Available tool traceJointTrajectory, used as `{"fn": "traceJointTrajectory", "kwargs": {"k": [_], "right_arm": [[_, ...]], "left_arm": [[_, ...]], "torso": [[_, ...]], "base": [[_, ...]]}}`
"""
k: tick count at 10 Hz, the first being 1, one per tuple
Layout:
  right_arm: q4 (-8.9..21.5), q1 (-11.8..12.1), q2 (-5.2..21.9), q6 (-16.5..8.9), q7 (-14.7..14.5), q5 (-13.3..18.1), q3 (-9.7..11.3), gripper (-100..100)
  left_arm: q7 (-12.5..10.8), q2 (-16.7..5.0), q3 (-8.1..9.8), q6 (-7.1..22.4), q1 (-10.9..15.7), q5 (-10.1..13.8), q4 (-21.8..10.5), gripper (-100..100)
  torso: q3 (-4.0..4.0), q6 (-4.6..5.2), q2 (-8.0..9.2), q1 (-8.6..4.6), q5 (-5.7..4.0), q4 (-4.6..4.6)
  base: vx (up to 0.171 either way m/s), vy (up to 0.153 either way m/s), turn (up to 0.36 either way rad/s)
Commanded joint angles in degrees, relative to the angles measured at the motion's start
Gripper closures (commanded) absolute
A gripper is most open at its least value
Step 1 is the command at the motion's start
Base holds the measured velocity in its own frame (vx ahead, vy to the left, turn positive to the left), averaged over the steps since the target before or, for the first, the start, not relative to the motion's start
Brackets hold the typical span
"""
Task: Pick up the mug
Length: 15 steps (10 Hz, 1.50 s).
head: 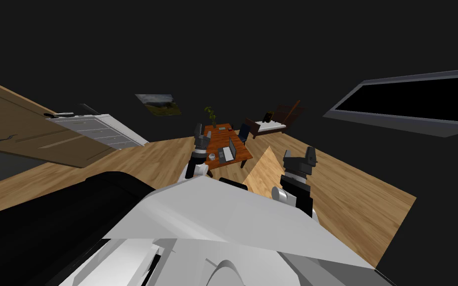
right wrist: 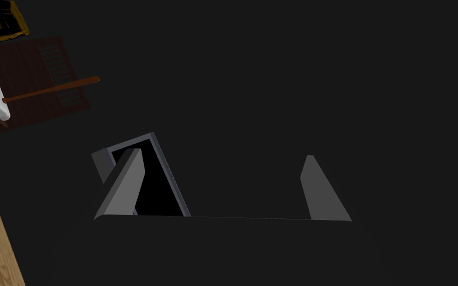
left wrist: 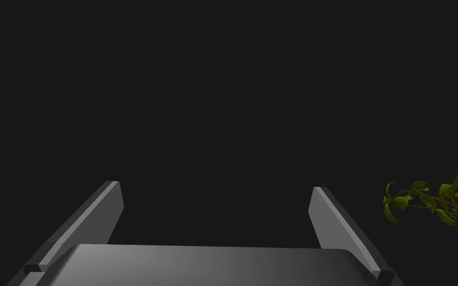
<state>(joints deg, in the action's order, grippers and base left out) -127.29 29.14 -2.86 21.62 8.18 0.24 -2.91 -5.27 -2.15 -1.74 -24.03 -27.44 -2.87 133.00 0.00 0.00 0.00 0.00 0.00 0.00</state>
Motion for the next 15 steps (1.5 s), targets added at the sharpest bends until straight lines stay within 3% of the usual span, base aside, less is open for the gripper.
{"fn": "traceJointTrajectory", "kwargs": {"k": [1, 7, 15], "right_arm": [[0.0, 0.0, 0.0, 0.0, 0.0, 0.0, 0.0, 0], [0.0, 0.0, 0.0, 0.0, 0.0, 0.0, 0.0, 0], [0.0, 0.0, 0.0, 0.0, 0.0, 0.0, 0.0, 0]], "left_arm": [[-0.2, -1.1, 0.15, 0.3, 0.4, 0.4, -2.2, -100], [-1.4, -3.2, 0.83, 1.8, 2.5, 2.4, -11.5, -100], [-2.7, -4.5, 1.57, 3.4, 5.3, 4.8, -22.8, -100]], "torso": [[0.0, 0.0, 0.0, 0.0, 0.0, 0.0], [0.03, 0.0, 0.05, 0.02, 0.01, 0.01], [0.01, 0.0, 0.02, 0.03, 0.01, 0.01]], "base": [[-0.004, 0.0, 0.024], [-0.015, 0.0, 0.009], [-0.01, 0.003, -0.006]]}}
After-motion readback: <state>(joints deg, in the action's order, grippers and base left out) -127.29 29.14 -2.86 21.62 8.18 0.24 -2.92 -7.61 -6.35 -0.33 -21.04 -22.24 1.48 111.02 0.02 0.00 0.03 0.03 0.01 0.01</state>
